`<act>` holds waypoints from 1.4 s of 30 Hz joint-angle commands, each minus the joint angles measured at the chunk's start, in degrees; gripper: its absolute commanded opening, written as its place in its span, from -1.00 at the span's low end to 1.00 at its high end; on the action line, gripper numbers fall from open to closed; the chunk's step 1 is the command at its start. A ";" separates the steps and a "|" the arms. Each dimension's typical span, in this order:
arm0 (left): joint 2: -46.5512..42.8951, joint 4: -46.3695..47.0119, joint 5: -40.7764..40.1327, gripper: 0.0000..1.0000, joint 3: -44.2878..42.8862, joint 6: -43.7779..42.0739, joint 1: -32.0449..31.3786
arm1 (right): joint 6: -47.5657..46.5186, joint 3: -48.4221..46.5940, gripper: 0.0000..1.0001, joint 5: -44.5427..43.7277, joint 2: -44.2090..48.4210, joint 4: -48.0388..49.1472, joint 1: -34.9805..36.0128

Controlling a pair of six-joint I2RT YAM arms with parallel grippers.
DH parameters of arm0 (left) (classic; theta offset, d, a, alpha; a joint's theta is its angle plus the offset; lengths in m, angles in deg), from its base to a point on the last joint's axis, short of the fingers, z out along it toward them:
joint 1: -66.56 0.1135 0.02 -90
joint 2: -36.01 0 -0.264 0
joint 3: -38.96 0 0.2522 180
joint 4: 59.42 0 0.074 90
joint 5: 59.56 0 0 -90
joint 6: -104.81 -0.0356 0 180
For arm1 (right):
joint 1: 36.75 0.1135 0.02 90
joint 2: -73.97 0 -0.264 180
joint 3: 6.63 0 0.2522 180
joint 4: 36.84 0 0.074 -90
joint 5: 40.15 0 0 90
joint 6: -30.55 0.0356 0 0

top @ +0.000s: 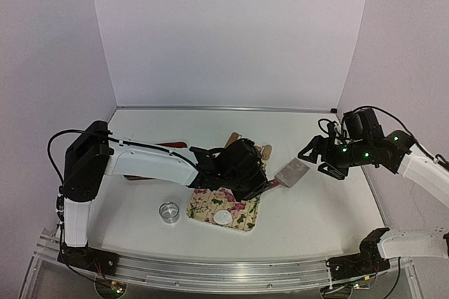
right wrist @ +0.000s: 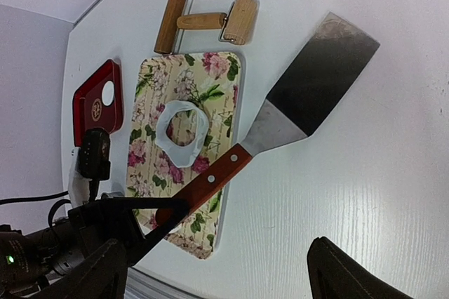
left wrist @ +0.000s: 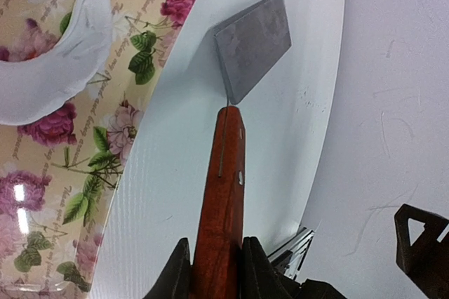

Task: Roll out the dumpling wrappers from the dough
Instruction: Pick up the spatula from the center of the board, then adjust the plate at the center of the board.

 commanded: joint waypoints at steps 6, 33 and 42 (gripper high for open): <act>-0.28 0.18 -0.86 -0.98 -0.89 0.59 1.34 | -1.39 -2.79 0.71 -0.31 0.34 -0.13 -0.21; -36.19 -13.79 -1.64 -1.00 11.43 -15.96 8.27 | -3.25 -0.12 0.39 0.01 -9.53 -1.89 0.29; -36.77 -21.97 12.33 -1.00 6.93 -23.53 20.98 | 2.60 -8.38 0.40 -8.73 -29.88 -1.16 10.95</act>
